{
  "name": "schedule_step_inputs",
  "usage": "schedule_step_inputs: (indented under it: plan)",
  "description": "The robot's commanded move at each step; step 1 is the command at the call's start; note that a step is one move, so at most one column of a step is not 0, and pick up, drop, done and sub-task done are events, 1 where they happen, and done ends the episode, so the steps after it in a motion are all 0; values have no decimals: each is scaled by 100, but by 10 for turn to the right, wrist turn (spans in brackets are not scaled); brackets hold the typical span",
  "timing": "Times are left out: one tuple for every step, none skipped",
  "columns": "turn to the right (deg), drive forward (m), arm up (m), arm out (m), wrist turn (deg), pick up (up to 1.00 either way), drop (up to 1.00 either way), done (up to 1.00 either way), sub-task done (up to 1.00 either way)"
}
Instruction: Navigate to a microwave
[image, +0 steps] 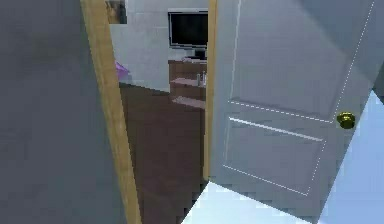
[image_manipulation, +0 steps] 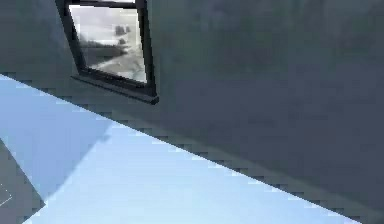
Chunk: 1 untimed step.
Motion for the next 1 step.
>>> schedule_step_inputs:
  plan:
    - [60,0,0,0,0,0,0,0,0]
